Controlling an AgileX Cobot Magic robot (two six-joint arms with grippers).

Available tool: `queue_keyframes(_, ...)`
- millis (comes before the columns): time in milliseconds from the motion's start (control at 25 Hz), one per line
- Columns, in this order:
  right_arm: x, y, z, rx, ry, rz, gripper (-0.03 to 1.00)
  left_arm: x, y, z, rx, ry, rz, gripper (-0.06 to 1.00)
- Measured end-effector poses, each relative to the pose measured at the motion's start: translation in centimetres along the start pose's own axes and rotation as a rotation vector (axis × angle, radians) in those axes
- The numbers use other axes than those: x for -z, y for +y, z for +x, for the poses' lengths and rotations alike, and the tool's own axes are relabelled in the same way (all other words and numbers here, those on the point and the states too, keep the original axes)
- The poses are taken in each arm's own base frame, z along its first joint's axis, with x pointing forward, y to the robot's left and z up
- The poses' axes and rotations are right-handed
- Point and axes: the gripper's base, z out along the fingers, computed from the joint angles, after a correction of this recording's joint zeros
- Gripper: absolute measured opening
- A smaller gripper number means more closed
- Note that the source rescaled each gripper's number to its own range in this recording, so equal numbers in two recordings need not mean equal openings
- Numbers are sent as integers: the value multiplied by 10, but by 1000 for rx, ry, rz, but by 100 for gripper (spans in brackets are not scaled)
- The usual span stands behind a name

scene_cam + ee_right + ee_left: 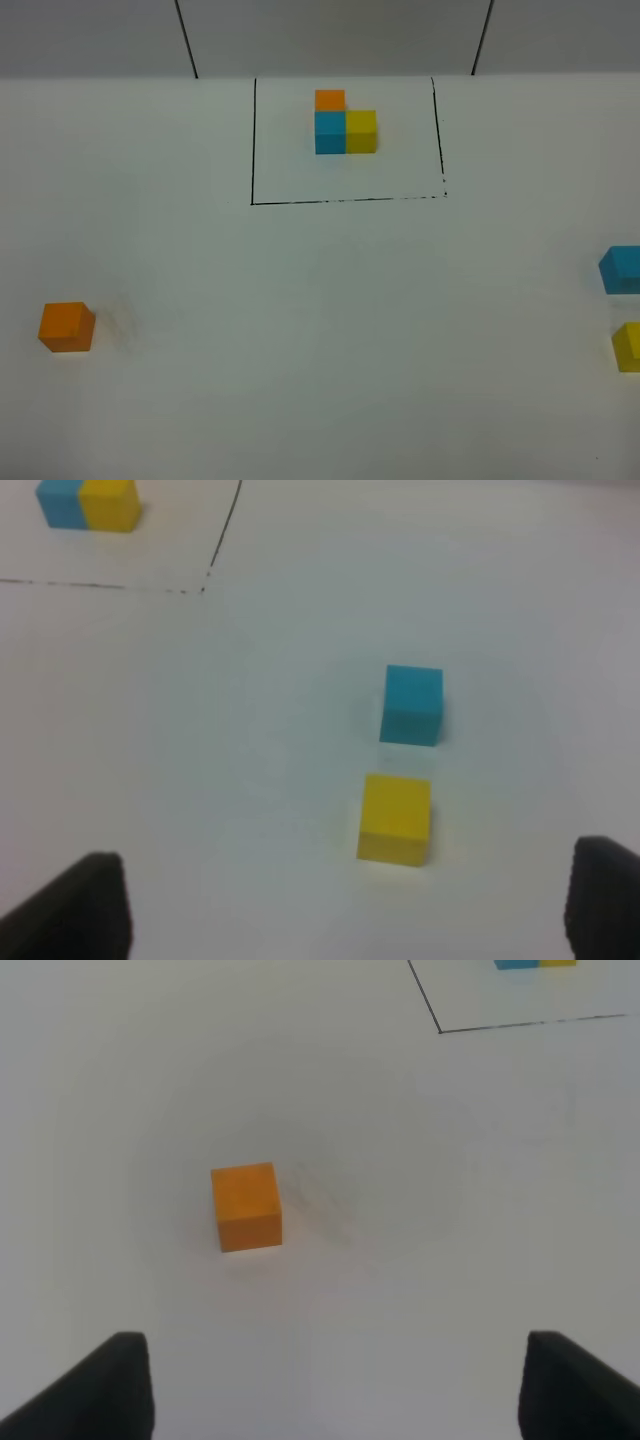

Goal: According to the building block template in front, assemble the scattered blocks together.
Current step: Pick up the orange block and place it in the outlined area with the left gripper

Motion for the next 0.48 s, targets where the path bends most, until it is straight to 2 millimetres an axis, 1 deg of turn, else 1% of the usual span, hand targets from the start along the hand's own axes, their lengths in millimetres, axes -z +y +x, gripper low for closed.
queue_keyframes(480, 0, 0, 0, -4, 0, 0, 73, 0, 0, 0, 0, 0, 0, 62)
